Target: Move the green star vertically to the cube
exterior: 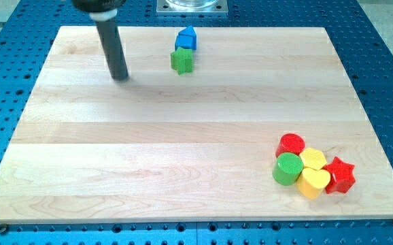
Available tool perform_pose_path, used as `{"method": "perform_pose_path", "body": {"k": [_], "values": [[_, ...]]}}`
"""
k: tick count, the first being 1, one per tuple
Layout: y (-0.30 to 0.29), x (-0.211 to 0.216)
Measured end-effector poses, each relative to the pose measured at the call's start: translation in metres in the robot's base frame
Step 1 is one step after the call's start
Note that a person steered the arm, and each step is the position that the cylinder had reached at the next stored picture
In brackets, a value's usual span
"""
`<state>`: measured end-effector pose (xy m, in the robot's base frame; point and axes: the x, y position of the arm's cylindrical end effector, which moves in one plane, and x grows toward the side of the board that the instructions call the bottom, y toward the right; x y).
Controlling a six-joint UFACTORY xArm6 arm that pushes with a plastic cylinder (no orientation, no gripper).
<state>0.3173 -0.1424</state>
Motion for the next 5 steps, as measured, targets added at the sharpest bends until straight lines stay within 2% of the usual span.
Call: {"method": "perform_pose_path", "body": {"k": [2, 3, 4, 5], "values": [[0.052, -0.094], [0.119, -0.116], [0.153, -0.103], [0.138, -0.045]]}}
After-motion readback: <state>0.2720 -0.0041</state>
